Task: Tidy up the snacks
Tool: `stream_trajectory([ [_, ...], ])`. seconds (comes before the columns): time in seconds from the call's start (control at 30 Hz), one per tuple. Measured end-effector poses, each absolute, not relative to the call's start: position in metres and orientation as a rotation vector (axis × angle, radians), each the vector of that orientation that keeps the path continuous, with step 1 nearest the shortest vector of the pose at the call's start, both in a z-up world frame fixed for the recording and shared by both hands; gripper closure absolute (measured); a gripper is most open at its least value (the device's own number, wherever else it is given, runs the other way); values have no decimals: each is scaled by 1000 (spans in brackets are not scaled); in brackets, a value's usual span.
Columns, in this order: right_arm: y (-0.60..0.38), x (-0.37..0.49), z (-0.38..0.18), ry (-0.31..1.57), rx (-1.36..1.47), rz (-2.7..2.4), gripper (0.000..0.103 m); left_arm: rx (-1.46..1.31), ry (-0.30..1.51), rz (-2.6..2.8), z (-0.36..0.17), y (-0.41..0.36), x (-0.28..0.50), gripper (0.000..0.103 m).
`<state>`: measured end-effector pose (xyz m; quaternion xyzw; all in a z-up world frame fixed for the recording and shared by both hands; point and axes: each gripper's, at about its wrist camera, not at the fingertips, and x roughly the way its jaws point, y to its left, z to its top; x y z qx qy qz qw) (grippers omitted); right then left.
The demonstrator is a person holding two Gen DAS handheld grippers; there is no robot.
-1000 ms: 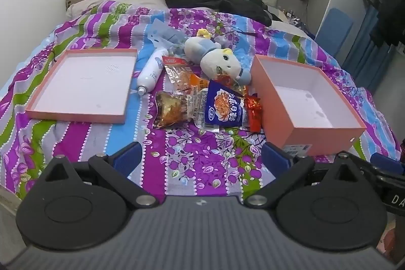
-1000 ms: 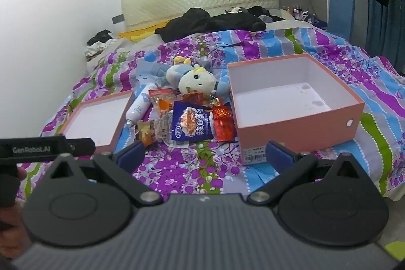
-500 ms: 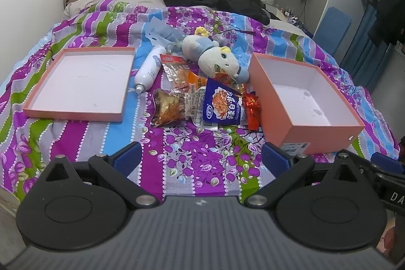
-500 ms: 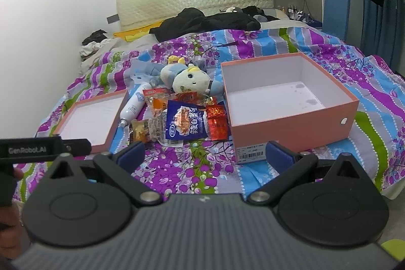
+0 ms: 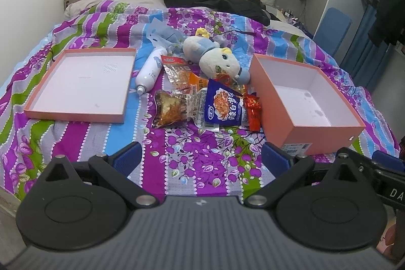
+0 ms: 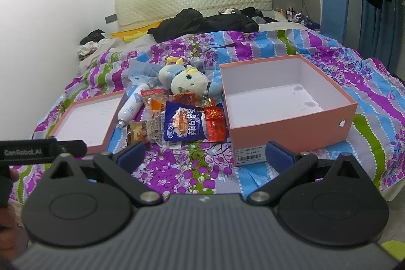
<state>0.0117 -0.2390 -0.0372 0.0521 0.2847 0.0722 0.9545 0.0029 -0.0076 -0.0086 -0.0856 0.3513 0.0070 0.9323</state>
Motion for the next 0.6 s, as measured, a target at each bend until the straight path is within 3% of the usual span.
stream_trajectory([
  [0.6, -237, 15, -39, 585, 107, 141, 0, -182, 722, 11, -12, -8, 3, 1],
])
